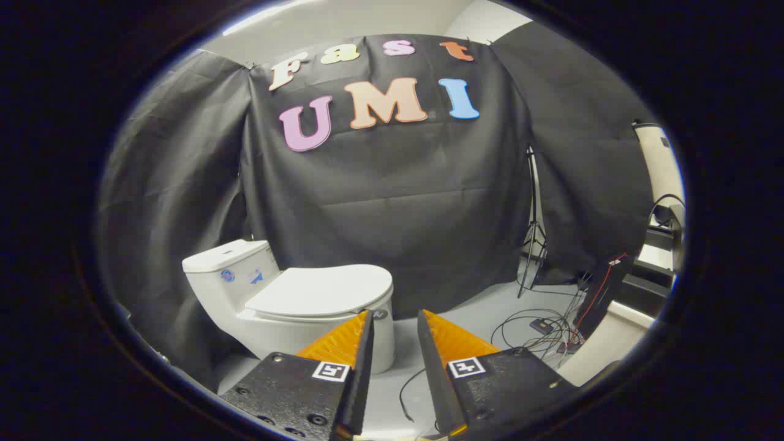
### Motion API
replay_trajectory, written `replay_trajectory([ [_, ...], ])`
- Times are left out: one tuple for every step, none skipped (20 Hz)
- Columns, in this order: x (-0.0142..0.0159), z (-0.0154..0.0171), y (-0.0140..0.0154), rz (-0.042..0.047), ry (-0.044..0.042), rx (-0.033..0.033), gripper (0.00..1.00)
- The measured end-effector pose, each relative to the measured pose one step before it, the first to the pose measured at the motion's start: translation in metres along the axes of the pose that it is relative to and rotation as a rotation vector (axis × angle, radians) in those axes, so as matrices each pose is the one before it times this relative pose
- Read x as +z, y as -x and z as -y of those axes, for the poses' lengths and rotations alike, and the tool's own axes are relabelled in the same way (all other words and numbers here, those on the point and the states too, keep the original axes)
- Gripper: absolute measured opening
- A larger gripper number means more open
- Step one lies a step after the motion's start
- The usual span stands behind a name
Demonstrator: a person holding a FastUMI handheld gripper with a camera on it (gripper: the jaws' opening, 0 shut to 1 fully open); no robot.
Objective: Open the toilet lid.
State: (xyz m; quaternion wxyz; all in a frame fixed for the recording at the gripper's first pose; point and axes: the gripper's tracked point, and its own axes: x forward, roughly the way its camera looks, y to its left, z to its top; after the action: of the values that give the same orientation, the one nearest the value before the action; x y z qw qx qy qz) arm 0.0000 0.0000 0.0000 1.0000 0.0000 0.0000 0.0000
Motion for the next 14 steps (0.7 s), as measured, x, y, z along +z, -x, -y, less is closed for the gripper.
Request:
replay_trajectory([
  [0.00186, 0.0003, 0.00081, 0.00874, -0.00484, -0.00061, 0.44],
  [0.00033, 0.00153, 0.00018, 0.00506, -0.0049, -0.00233, 0.44],
  [0.00006, 0.0009, -0.00032, 0.00467, -0.00349, -0.00205, 0.44],
  [0.00088, 0.00037, 0.00053, 0.00395, -0.00037, -0.00003, 0.45],
  [0.00092, 0.00078, 0.00079, 0.00328, -0.00246, -0.00127, 0.44],
  [0.00071, 0.00107, 0.00041, 0.00312, -0.00548, -0.00249, 0.44],
  [0.0016, 0.00043, 0.00122, 0.00385, -0.0032, -0.00289, 0.44],
  [0.00007, 0.00001, 0.00039, 0.00382, 0.00001, -0.0019, 0.44],
  [0.00079, -0.00053, 0.00007, 0.00365, 0.0008, 0.00021, 0.44],
  [-0.00019, -0.00043, -0.0002, 0.00334, -0.00256, 0.00162, 0.44],
  [0.00047, -0.00046, 0.00001, 0.00105, -0.00039, 0.00227, 0.44],
  [-0.0003, -0.0007, 0.00042, 0.00209, 0.00407, 0.00342, 0.44],
  [-0.00053, -0.00031, -0.00065, 0.00016, 0.00133, 0.00221, 0.44],
  [-0.00093, 0.00055, -0.00031, -0.00201, -0.00026, 0.00023, 0.44],
])
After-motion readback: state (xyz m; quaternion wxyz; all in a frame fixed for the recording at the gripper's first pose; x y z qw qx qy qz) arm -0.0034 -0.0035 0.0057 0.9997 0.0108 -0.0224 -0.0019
